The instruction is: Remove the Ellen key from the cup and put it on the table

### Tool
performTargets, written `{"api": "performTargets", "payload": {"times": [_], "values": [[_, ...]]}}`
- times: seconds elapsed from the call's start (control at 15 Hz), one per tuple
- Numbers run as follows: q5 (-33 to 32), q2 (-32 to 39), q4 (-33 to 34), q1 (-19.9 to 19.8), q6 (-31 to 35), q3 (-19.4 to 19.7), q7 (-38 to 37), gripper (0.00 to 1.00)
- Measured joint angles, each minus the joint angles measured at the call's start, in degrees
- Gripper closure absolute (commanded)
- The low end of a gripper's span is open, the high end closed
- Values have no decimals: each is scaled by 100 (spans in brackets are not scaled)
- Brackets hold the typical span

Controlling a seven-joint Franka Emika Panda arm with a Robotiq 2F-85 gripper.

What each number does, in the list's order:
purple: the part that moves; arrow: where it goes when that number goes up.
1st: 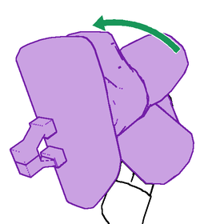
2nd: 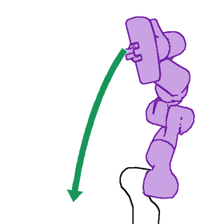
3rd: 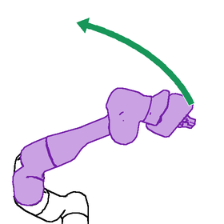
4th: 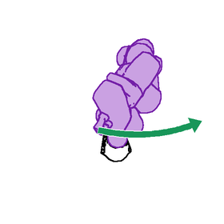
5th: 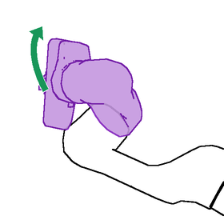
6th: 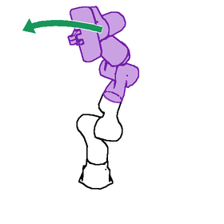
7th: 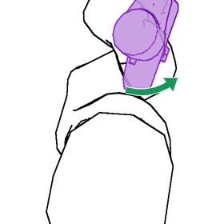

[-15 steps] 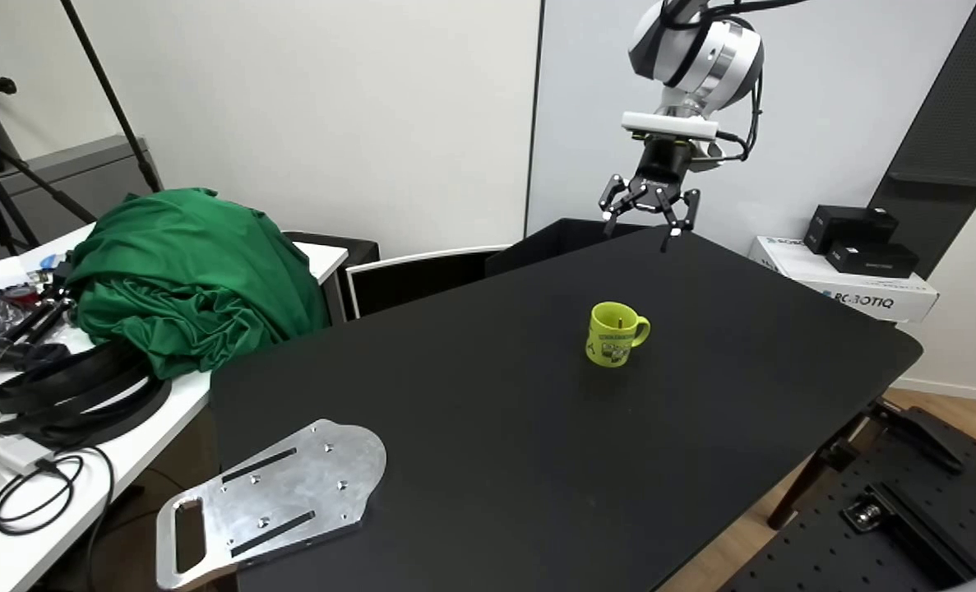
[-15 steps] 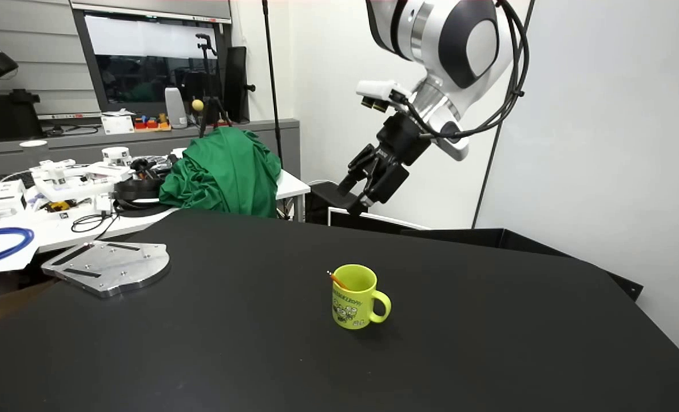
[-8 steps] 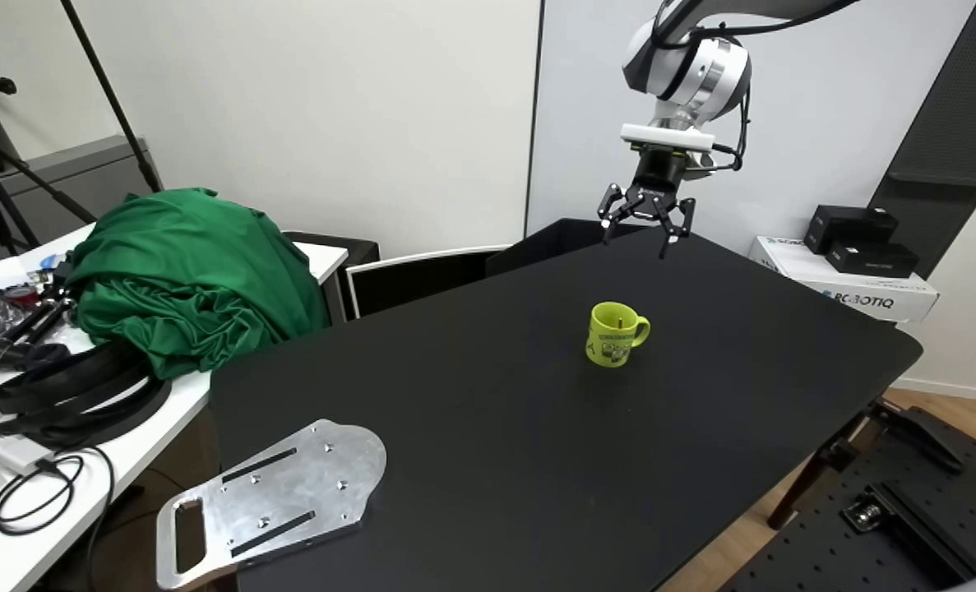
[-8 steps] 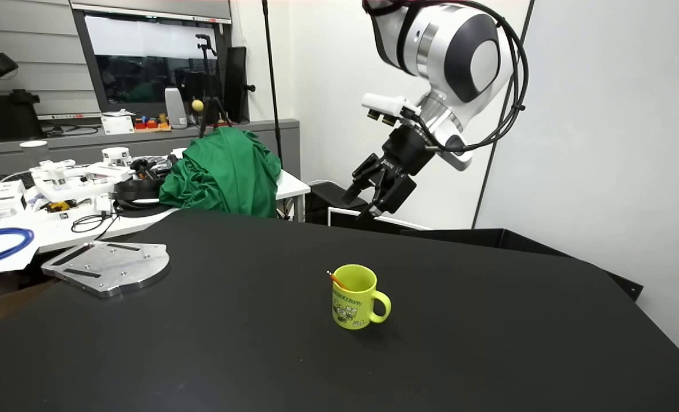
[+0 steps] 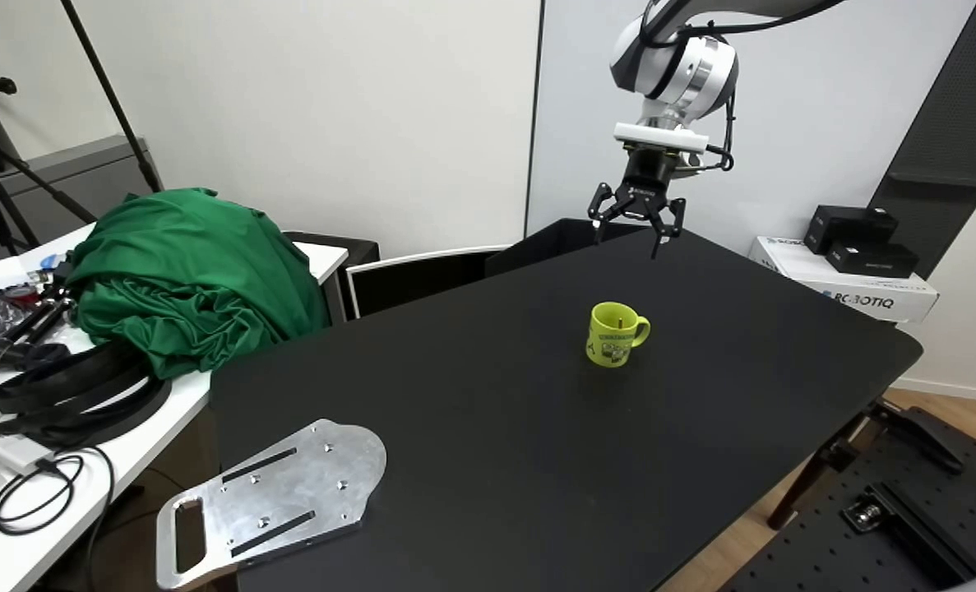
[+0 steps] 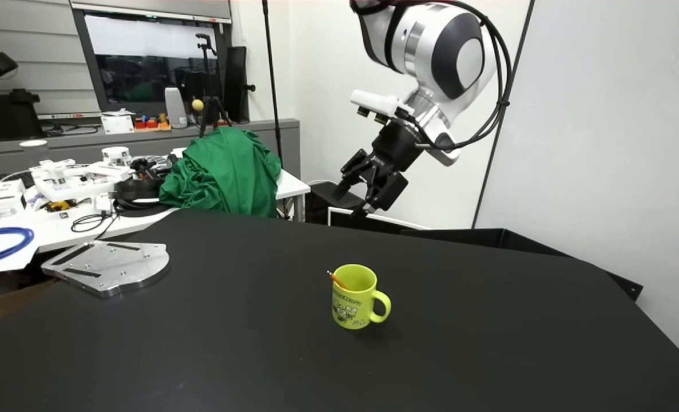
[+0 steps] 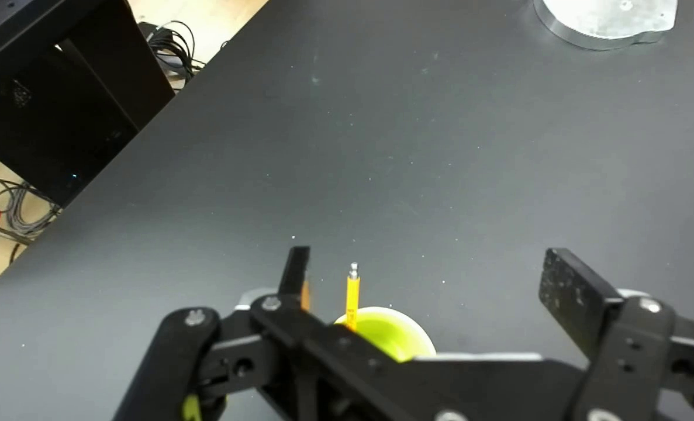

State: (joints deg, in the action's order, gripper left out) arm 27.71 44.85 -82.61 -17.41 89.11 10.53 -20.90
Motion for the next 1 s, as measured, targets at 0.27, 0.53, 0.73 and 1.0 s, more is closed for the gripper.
{"api": "performTargets", "payload": {"times": [0.27,0.53,0.73,1.0], "values": [[2,15,-4,-3,18,-5,10,0],[32,234,24,-2,31,-40,-20,0],[32,500,111,-3,31,-44,-51,0],[32,842,321,-20,25,-44,-164,0]]}}
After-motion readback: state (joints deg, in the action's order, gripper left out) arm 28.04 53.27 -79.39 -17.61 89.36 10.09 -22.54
